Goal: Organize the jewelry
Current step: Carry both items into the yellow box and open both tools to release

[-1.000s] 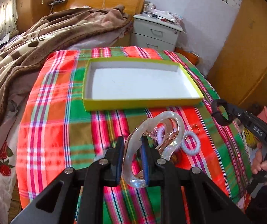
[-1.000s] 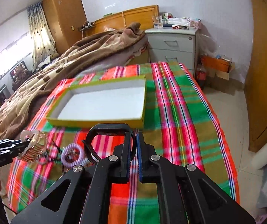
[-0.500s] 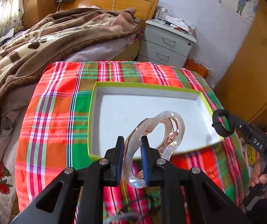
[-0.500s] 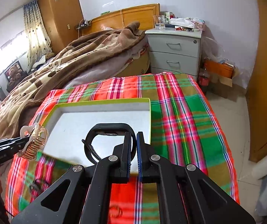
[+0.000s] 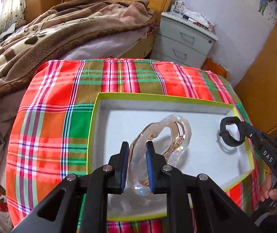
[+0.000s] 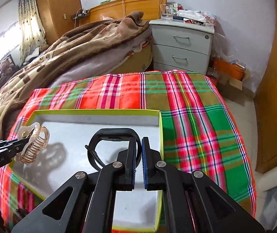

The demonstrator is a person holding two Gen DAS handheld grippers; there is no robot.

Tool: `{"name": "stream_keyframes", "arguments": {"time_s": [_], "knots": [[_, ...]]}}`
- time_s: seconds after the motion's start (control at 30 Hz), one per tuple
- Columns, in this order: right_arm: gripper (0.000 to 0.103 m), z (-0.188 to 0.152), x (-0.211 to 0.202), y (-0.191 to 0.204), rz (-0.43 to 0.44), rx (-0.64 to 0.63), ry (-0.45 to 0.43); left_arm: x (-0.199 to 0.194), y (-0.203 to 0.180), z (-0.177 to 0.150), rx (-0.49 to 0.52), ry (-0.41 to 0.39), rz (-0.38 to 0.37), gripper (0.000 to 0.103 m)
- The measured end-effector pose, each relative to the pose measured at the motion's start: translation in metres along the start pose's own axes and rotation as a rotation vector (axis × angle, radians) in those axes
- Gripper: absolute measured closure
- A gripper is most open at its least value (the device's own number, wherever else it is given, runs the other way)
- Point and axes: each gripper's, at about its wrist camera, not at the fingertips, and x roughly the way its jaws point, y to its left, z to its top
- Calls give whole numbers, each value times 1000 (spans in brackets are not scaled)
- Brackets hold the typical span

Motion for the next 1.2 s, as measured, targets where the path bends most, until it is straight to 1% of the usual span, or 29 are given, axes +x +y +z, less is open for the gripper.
{"name": "stream_keyframes", "arguments": {"time_s": [0.1,0.17,0.27,0.4,0.5,0.67,0.87,1.0,1.07,1.2], "knots": [[98,0,6,2,-18,-10,5,10,1,1,-1,17,9,84],[98,0,10,3,-26,-18,9,11,3,2,-9,12,1,84],[97,1,14,5,-37,-26,14,12,2,3,1,-2,26,84],[97,1,18,8,-44,-41,18,13,5,5,-15,2,11,83],[97,0,20,9,-53,-49,19,12,4,5,-9,-5,23,83],[97,1,24,10,-58,-46,27,12,6,5,-20,-3,15,82],[97,1,24,12,-58,-47,26,13,8,5,-34,0,30,73],[97,2,18,13,-55,-49,8,10,8,3,-26,0,35,72],[97,2,14,14,-52,-49,-3,7,7,1,-24,-7,33,71],[93,0,3,16,-52,-54,-26,-6,5,-3,-21,-34,17,65]]}}
